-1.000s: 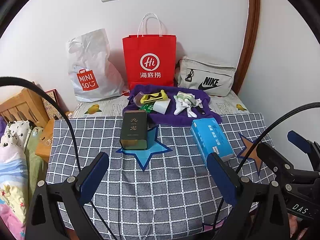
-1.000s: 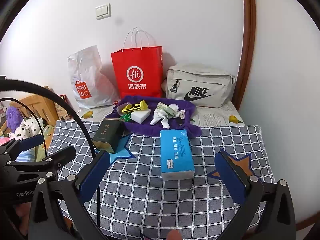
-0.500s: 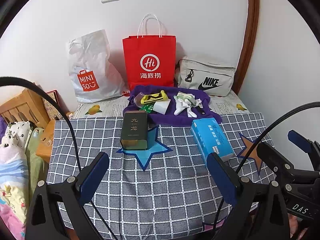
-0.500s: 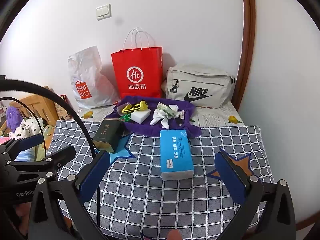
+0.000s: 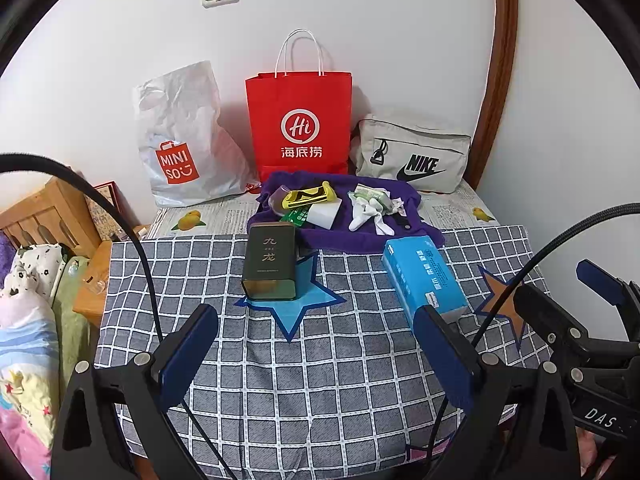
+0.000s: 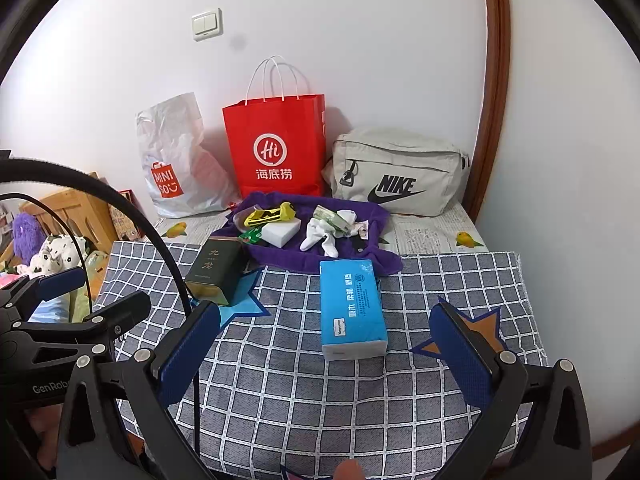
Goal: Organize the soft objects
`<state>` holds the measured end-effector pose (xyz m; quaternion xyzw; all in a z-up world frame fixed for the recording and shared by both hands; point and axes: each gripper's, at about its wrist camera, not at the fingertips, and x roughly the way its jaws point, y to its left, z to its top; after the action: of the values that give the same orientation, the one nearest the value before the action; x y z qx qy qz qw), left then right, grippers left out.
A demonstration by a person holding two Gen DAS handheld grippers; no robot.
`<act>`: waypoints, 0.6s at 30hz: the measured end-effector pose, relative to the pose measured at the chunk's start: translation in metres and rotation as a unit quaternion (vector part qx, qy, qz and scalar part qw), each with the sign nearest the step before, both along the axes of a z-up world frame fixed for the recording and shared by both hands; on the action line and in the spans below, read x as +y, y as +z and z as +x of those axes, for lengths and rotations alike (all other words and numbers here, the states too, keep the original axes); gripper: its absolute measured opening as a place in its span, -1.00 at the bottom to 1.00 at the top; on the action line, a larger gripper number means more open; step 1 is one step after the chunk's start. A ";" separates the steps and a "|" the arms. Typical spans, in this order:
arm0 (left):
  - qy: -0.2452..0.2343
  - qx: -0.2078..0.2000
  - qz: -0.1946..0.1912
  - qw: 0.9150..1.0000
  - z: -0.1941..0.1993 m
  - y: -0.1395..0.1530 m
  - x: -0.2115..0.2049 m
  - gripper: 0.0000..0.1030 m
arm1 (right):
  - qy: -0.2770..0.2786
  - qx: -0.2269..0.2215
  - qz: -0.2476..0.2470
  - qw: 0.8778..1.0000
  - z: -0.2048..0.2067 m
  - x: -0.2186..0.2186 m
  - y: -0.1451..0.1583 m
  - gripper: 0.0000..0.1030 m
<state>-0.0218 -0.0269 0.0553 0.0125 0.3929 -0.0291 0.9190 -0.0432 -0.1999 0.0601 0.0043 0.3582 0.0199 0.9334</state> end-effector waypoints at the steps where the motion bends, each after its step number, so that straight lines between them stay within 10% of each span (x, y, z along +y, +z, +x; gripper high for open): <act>1: 0.000 0.000 0.000 1.000 0.000 0.001 0.001 0.92 | 0.000 -0.001 0.000 1.000 -0.001 0.000 0.000 1.00; 18: 0.000 0.002 -0.002 1.000 -0.001 0.001 0.001 0.92 | 0.001 -0.001 -0.001 1.000 -0.001 0.001 0.001 1.00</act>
<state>-0.0226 -0.0262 0.0561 0.0110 0.3945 -0.0302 0.9183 -0.0445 -0.1991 0.0606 0.0035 0.3576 0.0202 0.9337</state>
